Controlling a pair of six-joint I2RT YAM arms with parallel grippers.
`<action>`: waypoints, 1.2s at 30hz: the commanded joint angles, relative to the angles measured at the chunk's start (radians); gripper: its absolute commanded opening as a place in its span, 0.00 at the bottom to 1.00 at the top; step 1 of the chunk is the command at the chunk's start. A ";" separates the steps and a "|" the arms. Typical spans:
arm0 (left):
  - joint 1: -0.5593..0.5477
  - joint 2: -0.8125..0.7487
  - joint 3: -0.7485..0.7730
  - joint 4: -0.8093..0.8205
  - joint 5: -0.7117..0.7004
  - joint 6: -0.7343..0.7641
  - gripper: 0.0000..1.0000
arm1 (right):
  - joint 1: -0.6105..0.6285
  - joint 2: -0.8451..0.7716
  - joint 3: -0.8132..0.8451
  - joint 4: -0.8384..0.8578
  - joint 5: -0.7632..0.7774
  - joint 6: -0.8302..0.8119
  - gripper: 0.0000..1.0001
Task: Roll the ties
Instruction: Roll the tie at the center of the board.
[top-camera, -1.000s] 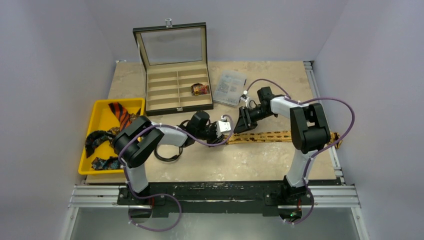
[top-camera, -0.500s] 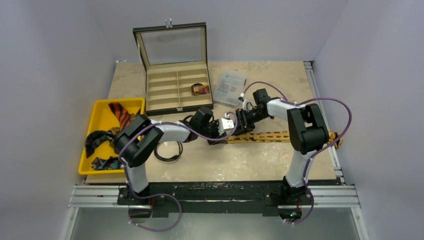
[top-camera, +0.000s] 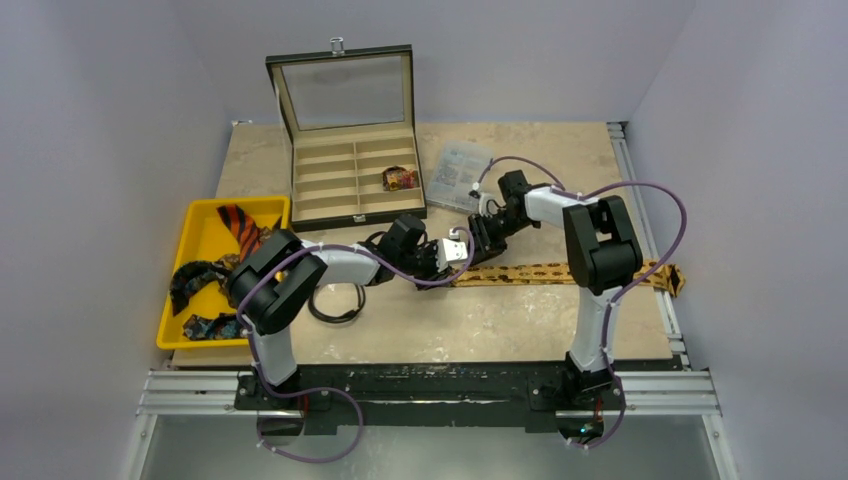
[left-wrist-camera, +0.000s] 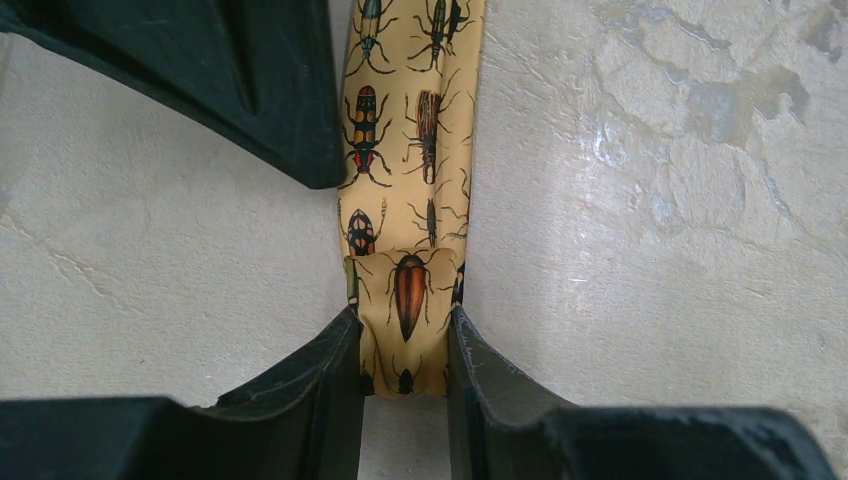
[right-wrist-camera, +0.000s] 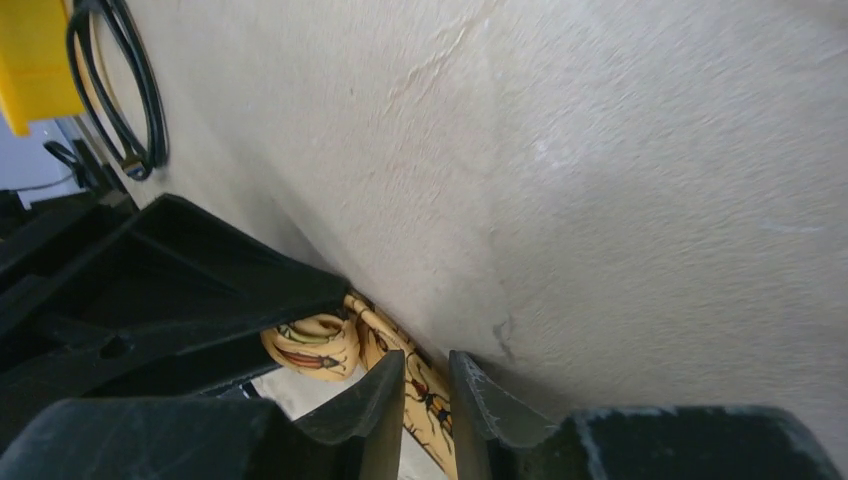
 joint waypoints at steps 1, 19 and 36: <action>0.003 0.049 -0.032 -0.089 -0.067 0.009 0.15 | 0.013 0.001 0.016 -0.109 0.013 -0.098 0.22; 0.002 0.051 -0.045 -0.074 -0.075 -0.008 0.15 | 0.040 -0.062 0.040 -0.202 -0.013 -0.164 0.15; 0.011 -0.035 -0.042 -0.020 -0.033 -0.119 0.14 | 0.061 -0.001 -0.083 -0.060 0.238 -0.241 0.06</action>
